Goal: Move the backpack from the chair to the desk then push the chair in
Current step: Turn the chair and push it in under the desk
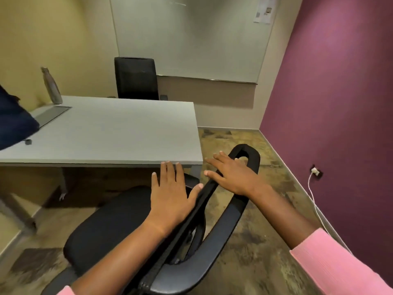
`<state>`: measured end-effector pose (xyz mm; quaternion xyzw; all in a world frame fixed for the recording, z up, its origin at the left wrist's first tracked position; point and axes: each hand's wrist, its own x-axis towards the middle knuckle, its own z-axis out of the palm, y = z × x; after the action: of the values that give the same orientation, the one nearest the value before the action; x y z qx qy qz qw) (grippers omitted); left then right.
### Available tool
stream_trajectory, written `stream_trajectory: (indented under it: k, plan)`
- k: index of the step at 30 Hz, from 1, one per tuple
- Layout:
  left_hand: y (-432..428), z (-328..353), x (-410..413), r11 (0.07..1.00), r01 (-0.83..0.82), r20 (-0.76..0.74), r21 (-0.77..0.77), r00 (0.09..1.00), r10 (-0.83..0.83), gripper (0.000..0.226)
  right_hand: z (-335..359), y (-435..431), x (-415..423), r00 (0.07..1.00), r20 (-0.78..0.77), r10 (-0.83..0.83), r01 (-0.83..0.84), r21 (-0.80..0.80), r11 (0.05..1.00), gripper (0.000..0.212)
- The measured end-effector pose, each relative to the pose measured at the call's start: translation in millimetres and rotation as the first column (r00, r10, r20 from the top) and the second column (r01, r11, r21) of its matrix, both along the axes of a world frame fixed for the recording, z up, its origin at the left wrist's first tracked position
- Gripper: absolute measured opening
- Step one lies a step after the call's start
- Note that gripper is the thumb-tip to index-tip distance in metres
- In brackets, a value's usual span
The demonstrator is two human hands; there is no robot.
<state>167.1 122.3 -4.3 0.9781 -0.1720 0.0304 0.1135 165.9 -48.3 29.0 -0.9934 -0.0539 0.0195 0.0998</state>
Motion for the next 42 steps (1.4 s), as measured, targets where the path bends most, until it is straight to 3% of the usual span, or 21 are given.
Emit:
stream_trajectory:
  k: [10,21,27,32,36,42]
  plan:
    - [-43.1,-0.2,9.1,0.982,-0.09,0.048,0.168,0.995,0.083,0.074,-21.7,-43.5,38.6,0.987,-0.006,0.158,-0.157,0.045,0.987,0.057]
    - [-59.4,-1.9,-4.6,0.928,-0.333,0.018,0.167,0.942,0.335,0.067,-23.2,-59.4,56.3,0.901,-0.113,0.419,-0.421,0.002,0.907,0.061]
    - [-69.3,-4.3,-20.6,0.836,-0.542,-0.057,0.083,0.835,0.547,0.065,-19.4,-66.6,48.8,0.823,-0.071,0.564,-0.563,0.033,0.826,0.057]
    - [-70.9,5.2,-38.5,0.671,-0.74,-0.142,0.045,0.66,0.738,0.065,-21.4,-80.8,44.6,0.776,0.014,0.63,-0.63,0.053,0.775,0.061]
    - [-83.5,9.6,-62.9,0.618,-0.787,-0.093,-0.007,0.615,0.783,0.065,-25.0,-88.5,41.0,0.745,0.081,0.662,-0.667,0.055,0.743,0.063]
    - [-111.1,3.7,-102.6,0.681,-0.732,0.147,-0.006,0.673,0.725,0.07,-25.2,-100.9,39.5,0.654,0.097,0.75,-0.755,0.032,0.655,0.092]
